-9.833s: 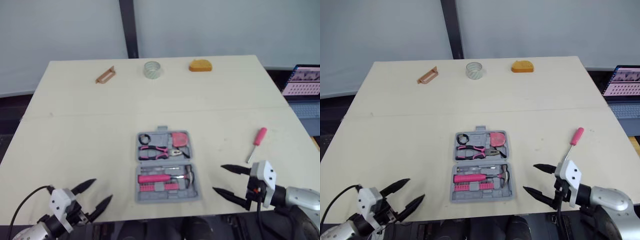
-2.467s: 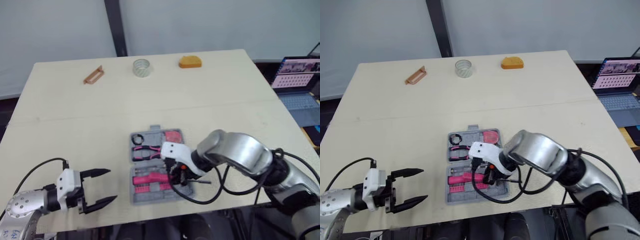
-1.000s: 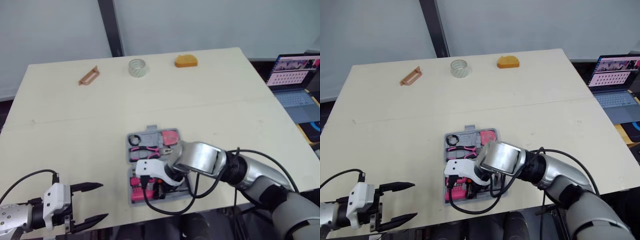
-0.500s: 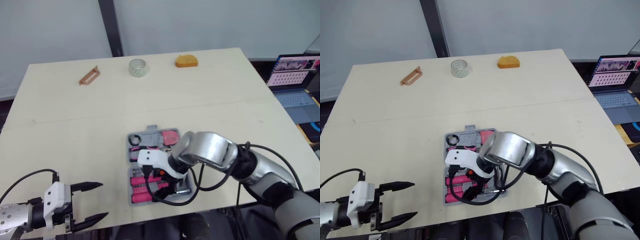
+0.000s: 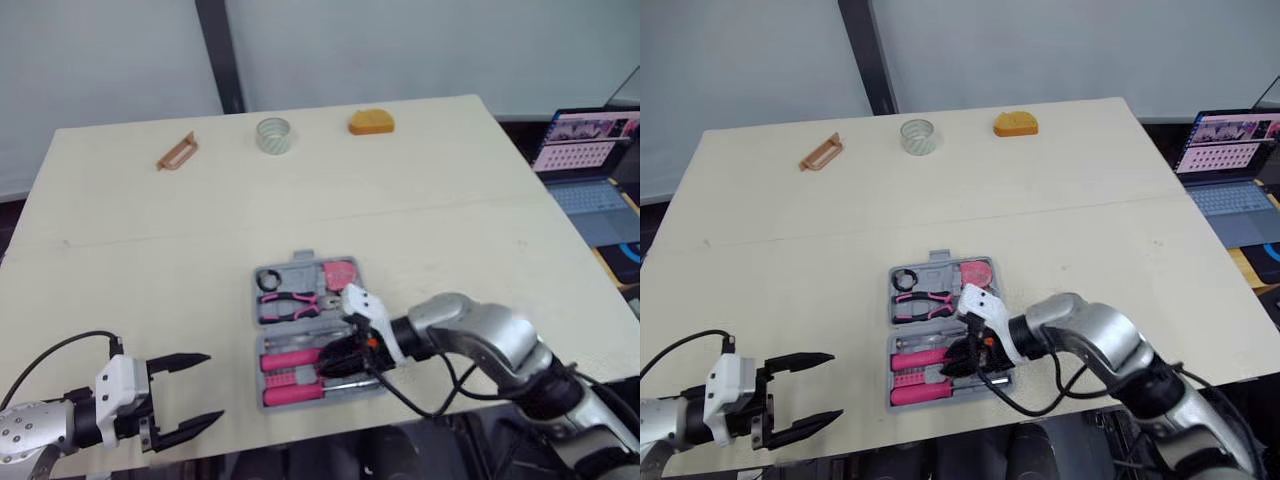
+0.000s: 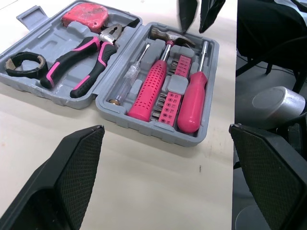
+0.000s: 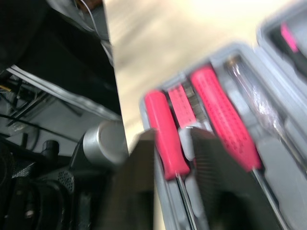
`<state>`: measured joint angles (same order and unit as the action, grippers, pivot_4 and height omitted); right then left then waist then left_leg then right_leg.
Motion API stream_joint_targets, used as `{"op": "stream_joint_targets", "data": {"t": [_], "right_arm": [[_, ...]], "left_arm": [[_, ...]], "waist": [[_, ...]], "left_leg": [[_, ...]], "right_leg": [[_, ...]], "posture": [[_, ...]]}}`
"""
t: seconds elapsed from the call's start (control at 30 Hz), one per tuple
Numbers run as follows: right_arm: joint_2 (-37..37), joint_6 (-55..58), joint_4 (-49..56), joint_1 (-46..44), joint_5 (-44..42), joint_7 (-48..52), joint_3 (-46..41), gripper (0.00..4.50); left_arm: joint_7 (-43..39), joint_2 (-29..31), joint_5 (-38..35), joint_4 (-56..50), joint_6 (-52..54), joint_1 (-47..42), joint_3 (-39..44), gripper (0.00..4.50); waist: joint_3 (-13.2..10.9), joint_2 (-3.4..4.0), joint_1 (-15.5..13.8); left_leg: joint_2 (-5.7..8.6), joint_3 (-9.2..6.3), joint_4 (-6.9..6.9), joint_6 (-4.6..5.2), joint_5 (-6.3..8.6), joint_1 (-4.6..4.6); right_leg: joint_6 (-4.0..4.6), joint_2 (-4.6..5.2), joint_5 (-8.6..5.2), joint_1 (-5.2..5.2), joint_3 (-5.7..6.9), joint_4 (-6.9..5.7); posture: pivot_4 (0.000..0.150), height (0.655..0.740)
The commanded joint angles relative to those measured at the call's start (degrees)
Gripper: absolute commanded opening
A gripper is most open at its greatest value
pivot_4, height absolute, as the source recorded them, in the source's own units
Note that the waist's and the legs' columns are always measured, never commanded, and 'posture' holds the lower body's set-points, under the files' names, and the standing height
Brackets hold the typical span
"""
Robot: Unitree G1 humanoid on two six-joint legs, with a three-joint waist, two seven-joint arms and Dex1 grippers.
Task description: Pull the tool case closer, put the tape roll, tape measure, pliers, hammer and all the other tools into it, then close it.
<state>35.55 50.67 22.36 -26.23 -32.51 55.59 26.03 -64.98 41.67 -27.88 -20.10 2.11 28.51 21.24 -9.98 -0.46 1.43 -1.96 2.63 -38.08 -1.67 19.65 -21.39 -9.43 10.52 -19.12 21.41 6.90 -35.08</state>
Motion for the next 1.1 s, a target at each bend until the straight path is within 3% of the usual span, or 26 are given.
{"op": "stream_joint_targets", "data": {"t": [0.03,0.4,1.1], "right_arm": [[0.8,-6.2,-0.2,2.3,3.3,2.0,0.4,0.35],[-4.7,-23.2,-9.5,7.0,13.3,3.6,3.9,0.35],[-7.3,-32.3,-13.6,11.3,17.9,8.2,4.5,0.35]], "left_arm": [[0.4,-0.1,-0.3,-1.7,0.0,0.2,0.0,4.5],[0.7,0.1,-0.4,-2.3,0.4,0.3,0.3,4.5],[0.0,0.8,-0.5,-2.7,1.1,0.2,0.7,4.5]], "waist": [[0.0,-0.01,0.0],[0.0,-0.03,0.0],[0.0,-0.04,0.0]], "left_leg": [[0.0,0.0,0.0,0.0,0.0,0.01],[-0.01,0.01,-0.02,0.0,0.0,0.02],[-0.01,0.01,-0.04,0.0,0.0,0.07]], "right_leg": [[0.0,0.0,0.0,0.0,0.0,0.0],[0.0,0.0,0.0,-0.02,0.0,0.0],[0.0,0.0,0.0,-0.08,0.0,-0.01]], "posture": [[0.15,0.74],[0.15,0.74],[0.15,0.74]]}}
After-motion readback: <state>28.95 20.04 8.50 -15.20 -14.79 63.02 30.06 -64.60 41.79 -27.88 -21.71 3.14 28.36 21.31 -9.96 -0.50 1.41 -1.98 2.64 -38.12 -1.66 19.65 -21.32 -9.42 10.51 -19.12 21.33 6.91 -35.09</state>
